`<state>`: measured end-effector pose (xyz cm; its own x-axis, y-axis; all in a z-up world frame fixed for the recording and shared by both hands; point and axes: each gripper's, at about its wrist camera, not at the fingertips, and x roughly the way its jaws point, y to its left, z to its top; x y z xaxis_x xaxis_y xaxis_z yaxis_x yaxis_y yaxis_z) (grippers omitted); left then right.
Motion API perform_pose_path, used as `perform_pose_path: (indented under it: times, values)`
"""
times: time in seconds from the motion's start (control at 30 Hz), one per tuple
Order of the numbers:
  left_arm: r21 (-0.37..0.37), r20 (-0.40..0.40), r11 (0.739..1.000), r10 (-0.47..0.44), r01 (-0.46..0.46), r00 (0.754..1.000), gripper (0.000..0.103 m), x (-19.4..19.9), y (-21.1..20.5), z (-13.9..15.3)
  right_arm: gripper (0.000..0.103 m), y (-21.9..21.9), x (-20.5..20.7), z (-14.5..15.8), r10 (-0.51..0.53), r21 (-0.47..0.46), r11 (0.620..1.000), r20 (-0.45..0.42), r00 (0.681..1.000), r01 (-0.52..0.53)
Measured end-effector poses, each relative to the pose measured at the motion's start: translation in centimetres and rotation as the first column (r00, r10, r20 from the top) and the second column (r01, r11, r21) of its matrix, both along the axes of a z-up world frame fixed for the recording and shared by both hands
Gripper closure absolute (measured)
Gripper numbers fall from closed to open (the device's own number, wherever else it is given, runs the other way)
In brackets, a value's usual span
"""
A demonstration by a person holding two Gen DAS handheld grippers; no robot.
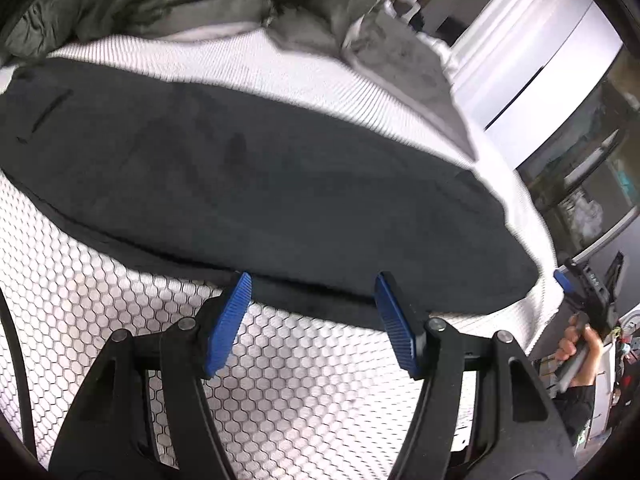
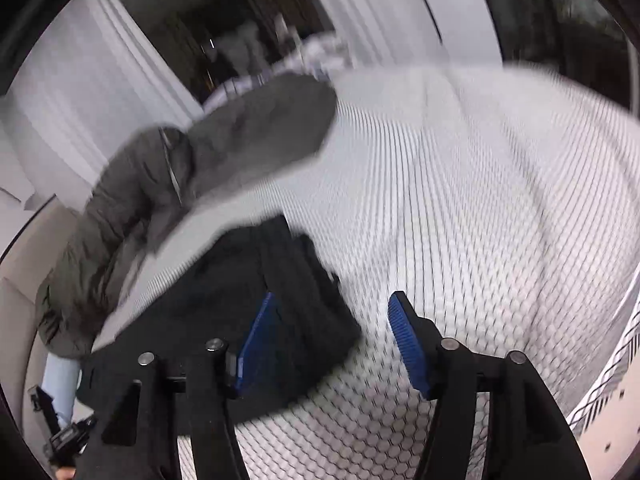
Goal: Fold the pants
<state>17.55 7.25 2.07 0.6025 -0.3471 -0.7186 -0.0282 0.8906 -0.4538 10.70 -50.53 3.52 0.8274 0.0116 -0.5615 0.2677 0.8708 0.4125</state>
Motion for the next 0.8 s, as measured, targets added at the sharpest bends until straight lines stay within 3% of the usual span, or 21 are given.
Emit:
perform_pose_path:
  times: [0.1,0.2,0.3,0.37,0.43,0.47,0.5,0.57,0.63,0.67,0.77,0.8]
  values:
    - [-0.022,0.092,0.999,-0.032,0.034,0.995,0.031,0.1,-1.4,1.7,0.023,2.9,1.1,0.5,0.123,-0.015,0.992,0.016,0.992,-0.123]
    - [-0.020,0.145,0.993,-0.116,0.120,0.983,0.023,2.1,-5.3,1.4,0.023,8.4,4.4,-0.2,0.240,-0.108,0.963,-0.077,0.968,-0.247]
    - [0.073,0.117,0.971,-0.236,0.229,0.965,0.023,4.9,-10.2,-1.1,0.023,14.8,7.6,-2.7,0.371,-0.197,0.894,-0.180,0.911,-0.403]
    - [0.142,0.037,0.949,-0.289,0.281,0.957,0.024,5.7,-12.3,-3.5,0.023,18.5,8.9,-4.4,0.451,-0.263,0.822,-0.240,0.859,-0.505]
    - [0.216,0.004,0.922,-0.330,0.321,0.944,0.023,5.5,-13.6,-4.5,0.023,21.0,9.8,-6.6,0.477,-0.348,0.743,-0.323,0.817,-0.571]
    - [0.252,0.004,0.905,-0.356,0.343,0.935,0.023,5.0,-13.8,-4.5,0.023,20.9,9.6,-7.5,0.466,-0.366,0.724,-0.365,0.806,-0.584]
    - [0.269,-0.009,0.892,-0.375,0.364,0.927,0.023,4.5,-13.8,-4.6,0.023,20.4,9.6,-7.9,0.447,-0.373,0.724,-0.388,0.806,-0.581]
    - [0.280,-0.012,0.882,-0.392,0.379,0.920,0.023,3.7,-13.5,-4.8,0.023,17.2,9.2,-7.4,0.371,-0.379,0.775,-0.376,0.849,-0.506]
    - [0.276,-0.010,0.880,-0.399,0.386,0.917,0.023,3.1,-12.8,-4.8,0.050,13.7,8.3,-6.6,0.349,-0.340,0.817,-0.349,0.870,-0.465]
    - [0.270,-0.008,0.883,-0.397,0.384,0.918,0.023,3.0,-12.7,-4.7,0.053,13.0,8.1,-6.5,0.357,-0.323,0.823,-0.345,0.868,-0.467]
    - [0.260,-0.003,0.891,-0.386,0.373,0.923,0.023,2.9,-12.4,-4.4,0.044,13.9,7.1,-5.7,0.278,-0.425,0.807,-0.341,0.898,-0.411]
    - [0.244,0.005,0.899,-0.376,0.363,0.927,0.023,2.8,-12.1,-4.0,0.033,14.7,6.8,-5.2,0.272,-0.431,0.811,-0.324,0.906,-0.397]
